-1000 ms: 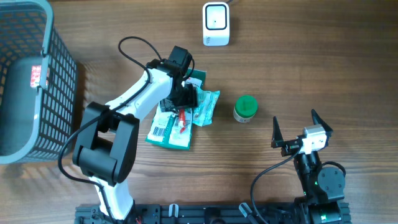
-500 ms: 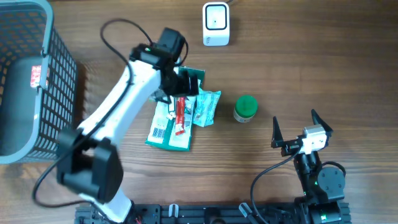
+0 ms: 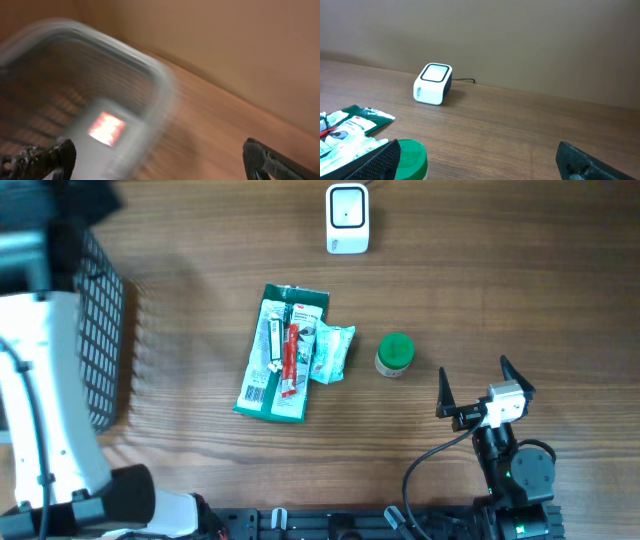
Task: Scan the item barcode
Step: 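Lower the bundle onto the table left of the wipes and release, then reach back into the basket and grasp the red Bellione pack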
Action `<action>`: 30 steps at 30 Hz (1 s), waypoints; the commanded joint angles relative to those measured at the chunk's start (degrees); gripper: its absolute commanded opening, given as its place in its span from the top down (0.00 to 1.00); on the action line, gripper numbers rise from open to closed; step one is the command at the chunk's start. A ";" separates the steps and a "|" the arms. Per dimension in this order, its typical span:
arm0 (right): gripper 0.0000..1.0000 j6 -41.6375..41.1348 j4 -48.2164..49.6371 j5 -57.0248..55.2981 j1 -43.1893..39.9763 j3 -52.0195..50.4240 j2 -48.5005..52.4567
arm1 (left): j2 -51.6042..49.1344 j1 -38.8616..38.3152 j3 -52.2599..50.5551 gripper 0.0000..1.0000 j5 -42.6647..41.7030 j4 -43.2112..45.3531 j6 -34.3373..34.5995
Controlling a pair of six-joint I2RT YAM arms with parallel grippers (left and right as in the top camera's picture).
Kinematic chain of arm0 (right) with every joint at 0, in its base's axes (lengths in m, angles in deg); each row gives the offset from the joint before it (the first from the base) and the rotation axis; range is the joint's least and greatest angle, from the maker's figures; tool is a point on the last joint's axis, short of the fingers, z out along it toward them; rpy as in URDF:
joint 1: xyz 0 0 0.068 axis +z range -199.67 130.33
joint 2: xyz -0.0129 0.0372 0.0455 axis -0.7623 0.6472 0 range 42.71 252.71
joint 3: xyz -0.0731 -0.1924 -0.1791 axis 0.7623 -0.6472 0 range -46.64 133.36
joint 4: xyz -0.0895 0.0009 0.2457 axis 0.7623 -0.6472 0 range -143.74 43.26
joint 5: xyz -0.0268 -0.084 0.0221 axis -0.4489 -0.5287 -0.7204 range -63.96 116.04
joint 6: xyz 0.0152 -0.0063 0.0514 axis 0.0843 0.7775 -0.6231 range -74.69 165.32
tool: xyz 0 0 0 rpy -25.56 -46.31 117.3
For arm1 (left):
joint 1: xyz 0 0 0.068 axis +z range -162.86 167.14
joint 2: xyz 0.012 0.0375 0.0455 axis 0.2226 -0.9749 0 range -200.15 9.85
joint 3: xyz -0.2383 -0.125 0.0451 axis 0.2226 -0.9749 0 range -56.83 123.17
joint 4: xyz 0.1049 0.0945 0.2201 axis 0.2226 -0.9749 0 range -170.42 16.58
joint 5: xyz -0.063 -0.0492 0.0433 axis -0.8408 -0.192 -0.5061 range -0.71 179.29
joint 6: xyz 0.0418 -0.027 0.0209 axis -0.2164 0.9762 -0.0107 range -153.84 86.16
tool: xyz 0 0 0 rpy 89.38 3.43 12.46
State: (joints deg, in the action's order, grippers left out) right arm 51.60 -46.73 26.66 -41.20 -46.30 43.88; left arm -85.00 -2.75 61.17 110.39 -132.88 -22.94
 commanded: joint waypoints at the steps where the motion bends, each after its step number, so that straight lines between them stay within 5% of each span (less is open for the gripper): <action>1: 0.00 -0.26 0.28 0.33 0.02 -0.04 0.02 | -2.01 12.22 0.42 0.00 -6.95 1.03 -10.99; 10: 0.00 -0.28 0.28 0.33 0.02 -0.04 0.02 | -14.23 26.36 0.13 0.00 -23.71 -1.88 -22.40; 30: 0.00 -0.28 0.28 0.33 0.02 -0.04 0.02 | -38.62 26.36 0.07 0.00 -27.56 5.42 -28.74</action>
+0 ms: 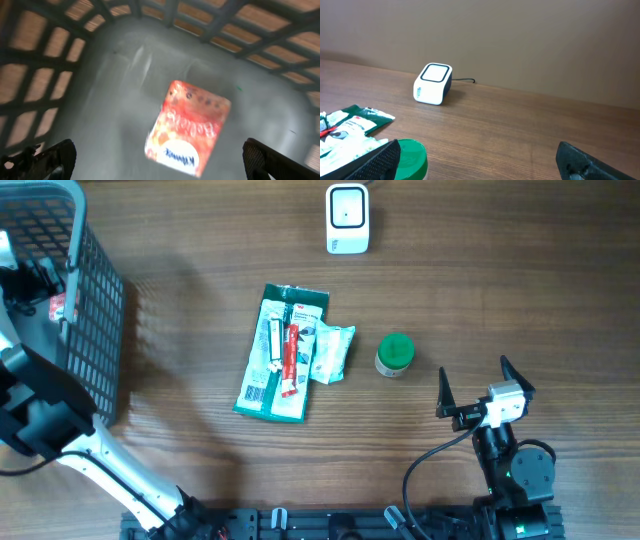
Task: Scan the item barcode
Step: 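Reach back into the basket and grasp the red Bellione pack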
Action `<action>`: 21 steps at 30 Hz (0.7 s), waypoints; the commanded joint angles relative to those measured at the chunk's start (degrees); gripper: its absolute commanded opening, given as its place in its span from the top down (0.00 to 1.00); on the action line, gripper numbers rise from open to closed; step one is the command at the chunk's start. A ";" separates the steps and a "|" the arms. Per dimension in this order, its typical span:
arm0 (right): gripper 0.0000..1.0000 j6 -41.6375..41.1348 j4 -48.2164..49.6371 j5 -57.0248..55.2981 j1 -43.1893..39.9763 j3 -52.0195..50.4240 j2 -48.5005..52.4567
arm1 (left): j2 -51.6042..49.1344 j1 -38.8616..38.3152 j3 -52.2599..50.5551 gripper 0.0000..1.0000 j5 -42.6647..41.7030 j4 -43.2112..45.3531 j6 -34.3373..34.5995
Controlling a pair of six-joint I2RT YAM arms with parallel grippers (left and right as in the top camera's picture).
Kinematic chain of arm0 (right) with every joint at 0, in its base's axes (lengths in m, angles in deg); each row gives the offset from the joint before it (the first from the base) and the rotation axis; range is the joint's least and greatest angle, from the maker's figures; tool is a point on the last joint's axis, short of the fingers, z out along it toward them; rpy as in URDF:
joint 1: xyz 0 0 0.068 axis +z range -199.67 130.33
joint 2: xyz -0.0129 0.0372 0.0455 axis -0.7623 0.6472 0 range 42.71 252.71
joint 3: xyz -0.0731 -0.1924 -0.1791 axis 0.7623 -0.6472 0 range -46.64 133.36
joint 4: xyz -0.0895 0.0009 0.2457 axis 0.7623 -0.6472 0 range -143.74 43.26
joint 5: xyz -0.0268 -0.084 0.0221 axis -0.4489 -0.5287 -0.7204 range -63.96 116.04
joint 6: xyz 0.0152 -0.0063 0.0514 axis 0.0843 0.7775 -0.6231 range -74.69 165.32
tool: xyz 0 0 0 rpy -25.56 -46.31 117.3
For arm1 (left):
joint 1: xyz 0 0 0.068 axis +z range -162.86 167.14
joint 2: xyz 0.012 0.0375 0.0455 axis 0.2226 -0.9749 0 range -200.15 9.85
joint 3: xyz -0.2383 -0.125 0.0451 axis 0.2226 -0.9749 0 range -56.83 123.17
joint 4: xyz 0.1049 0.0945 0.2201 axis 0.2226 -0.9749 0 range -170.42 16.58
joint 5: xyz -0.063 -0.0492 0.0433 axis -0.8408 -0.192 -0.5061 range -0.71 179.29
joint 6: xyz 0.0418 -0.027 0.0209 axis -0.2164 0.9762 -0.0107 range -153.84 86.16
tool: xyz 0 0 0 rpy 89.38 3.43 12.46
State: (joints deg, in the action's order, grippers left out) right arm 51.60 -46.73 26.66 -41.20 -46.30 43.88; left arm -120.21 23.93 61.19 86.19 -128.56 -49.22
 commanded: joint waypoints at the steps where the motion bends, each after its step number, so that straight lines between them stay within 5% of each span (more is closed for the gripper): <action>1: 0.00 -0.28 0.28 0.33 0.02 -0.04 0.02 | -4.55 -0.37 0.04 0.00 -4.15 1.81 -2.45; 10: 0.00 -0.28 0.26 0.35 0.02 -0.04 0.02 | -9.99 -0.57 -0.35 0.02 -5.44 2.89 -2.43; 16: 0.00 -0.26 0.28 0.33 0.02 -0.04 0.02 | -9.62 -0.57 -0.79 0.51 -5.38 2.21 -2.40; 21: 0.00 -0.28 0.28 0.35 0.02 -0.04 0.02 | -6.84 -0.70 -0.76 0.53 -5.40 1.03 -2.16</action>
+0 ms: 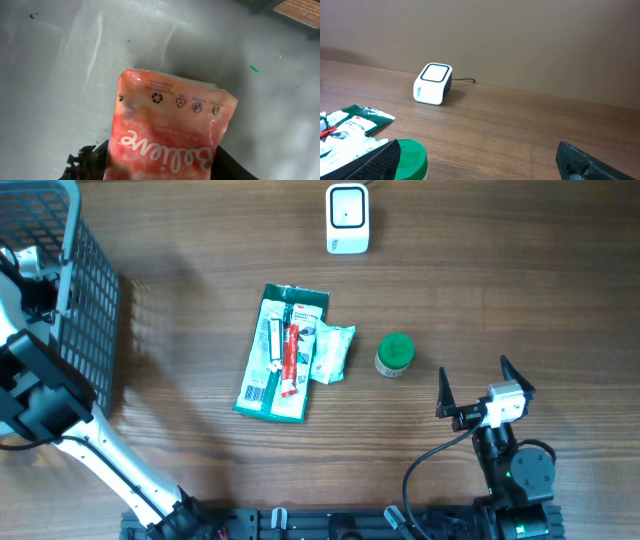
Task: Scan the item barcode
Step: 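Reach back into the basket and grasp the red Bellione pack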
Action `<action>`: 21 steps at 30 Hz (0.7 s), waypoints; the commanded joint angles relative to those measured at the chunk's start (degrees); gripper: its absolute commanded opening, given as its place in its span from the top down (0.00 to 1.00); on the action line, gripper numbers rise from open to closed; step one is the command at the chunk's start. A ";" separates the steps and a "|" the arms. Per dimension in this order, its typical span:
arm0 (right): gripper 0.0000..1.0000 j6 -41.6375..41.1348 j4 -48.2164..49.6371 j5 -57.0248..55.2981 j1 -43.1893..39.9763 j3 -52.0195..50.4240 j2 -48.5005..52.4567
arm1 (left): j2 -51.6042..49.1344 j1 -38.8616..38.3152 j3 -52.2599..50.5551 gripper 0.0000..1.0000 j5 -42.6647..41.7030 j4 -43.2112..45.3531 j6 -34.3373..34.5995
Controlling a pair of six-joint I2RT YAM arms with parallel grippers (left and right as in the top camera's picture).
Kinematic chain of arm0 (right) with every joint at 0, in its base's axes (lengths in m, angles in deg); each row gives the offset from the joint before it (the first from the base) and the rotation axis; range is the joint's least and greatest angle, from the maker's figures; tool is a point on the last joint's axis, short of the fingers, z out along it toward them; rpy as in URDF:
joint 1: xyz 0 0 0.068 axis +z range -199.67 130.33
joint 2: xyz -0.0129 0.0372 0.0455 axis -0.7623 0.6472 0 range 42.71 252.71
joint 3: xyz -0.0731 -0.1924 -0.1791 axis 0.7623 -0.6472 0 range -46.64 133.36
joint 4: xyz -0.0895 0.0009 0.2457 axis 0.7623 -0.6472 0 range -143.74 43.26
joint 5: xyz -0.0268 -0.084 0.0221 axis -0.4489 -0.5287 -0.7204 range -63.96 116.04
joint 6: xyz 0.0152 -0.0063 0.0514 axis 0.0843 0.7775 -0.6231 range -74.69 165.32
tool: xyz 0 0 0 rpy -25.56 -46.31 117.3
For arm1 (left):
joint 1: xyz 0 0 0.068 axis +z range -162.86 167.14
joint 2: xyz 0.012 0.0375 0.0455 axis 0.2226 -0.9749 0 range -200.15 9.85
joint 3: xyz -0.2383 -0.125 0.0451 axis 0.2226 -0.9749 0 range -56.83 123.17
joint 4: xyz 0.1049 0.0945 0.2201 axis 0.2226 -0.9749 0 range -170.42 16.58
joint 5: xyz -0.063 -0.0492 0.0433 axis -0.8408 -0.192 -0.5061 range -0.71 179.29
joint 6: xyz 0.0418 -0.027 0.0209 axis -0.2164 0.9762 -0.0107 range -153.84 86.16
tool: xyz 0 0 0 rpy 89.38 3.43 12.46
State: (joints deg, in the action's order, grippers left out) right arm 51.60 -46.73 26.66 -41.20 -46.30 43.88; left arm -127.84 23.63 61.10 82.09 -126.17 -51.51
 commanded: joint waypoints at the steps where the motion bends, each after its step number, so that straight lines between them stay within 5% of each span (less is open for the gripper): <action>1: 0.01 -0.26 0.28 0.33 0.02 -0.04 0.02 | 2.16 -0.44 -0.68 0.53 -1.29 -1.75 0.13; 10: 0.00 -0.26 0.28 0.33 0.02 -0.04 0.02 | 20.83 -0.44 -0.68 0.52 0.94 -3.19 6.78; 16: 0.00 -0.28 0.28 0.35 0.02 -0.04 0.02 | 39.08 -1.77 -0.70 0.53 2.29 -5.68 18.75; 21: 0.00 -0.28 0.28 0.33 0.02 -0.04 0.02 | 49.31 -10.47 -0.70 0.51 1.79 -16.61 27.63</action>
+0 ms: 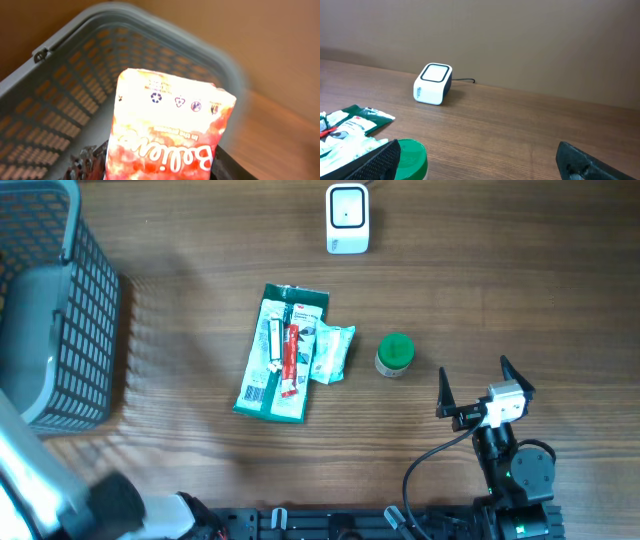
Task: Scan the item barcode
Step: 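Reach back into the basket and grasp the red Bellione pack, then carry the red pack over the pile and release it on top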
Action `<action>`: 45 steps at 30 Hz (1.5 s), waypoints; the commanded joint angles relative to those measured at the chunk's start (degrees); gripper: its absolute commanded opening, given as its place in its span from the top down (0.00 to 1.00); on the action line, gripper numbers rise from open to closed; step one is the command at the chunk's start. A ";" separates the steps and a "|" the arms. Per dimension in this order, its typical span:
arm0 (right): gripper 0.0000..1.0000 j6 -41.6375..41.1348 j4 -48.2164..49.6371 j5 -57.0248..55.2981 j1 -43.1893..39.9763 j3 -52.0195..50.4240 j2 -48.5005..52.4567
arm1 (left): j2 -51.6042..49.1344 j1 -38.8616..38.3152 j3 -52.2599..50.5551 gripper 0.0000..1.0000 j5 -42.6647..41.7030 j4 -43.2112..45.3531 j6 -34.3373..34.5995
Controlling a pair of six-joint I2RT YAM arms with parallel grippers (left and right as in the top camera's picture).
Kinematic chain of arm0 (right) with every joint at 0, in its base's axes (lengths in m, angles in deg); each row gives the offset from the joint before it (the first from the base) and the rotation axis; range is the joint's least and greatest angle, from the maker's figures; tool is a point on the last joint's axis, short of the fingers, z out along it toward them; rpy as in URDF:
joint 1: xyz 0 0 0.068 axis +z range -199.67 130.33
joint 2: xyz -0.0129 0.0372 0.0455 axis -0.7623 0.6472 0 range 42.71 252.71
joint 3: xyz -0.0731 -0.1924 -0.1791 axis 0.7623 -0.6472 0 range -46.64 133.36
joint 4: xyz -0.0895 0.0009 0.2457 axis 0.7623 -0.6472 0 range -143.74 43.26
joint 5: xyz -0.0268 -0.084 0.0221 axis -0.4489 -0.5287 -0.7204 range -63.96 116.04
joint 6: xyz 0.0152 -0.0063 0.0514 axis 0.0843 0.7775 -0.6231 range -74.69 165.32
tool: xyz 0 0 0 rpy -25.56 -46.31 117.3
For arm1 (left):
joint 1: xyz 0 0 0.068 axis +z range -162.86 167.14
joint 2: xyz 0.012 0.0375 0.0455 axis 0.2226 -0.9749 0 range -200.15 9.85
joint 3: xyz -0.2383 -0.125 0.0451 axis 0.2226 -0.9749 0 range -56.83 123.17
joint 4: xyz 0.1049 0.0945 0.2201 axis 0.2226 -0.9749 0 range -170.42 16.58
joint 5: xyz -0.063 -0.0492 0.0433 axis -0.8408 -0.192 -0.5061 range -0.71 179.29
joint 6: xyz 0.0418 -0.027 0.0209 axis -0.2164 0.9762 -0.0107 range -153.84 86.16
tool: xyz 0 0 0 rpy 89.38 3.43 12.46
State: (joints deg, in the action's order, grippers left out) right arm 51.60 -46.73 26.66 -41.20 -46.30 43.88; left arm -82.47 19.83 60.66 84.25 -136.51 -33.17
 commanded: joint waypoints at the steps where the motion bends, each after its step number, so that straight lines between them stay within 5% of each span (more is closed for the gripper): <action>1: 0.00 -0.26 0.28 0.33 0.02 -0.04 0.02 | 5.01 -9.44 -0.26 0.51 -0.46 -8.76 10.32; 8: 0.00 -0.26 0.28 0.33 0.02 -0.04 0.02 | 5.05 -32.85 -2.03 0.51 0.66 -19.50 11.85; 18: 0.00 -0.26 0.28 0.33 0.02 -0.04 0.02 | 4.11 -54.25 -23.45 0.50 11.52 -10.58 18.97; 29: 0.00 -0.26 0.28 0.33 0.02 -0.04 0.02 | 4.11 -58.93 -52.68 0.50 11.30 13.00 24.26; 36: 0.00 -0.26 0.28 0.33 0.02 -0.04 0.02 | 4.11 -59.23 -62.42 0.51 9.16 23.96 25.77; 38: 0.00 -0.26 0.28 0.33 0.02 -0.04 0.02 | 4.11 -59.23 -63.19 0.41 9.14 24.63 25.75; 42: 0.00 -0.26 0.28 0.33 0.02 -0.04 0.02 | 4.13 -59.21 -63.17 0.00 7.96 24.81 25.73; 45: 0.00 -0.28 0.28 0.33 0.02 -0.04 0.02 | 4.26 -59.21 -63.01 0.00 7.85 24.72 25.51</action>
State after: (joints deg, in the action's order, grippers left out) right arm 51.60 -46.73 26.66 -41.20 -46.30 43.88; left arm -78.49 -39.12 -2.20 93.21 -111.88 -7.73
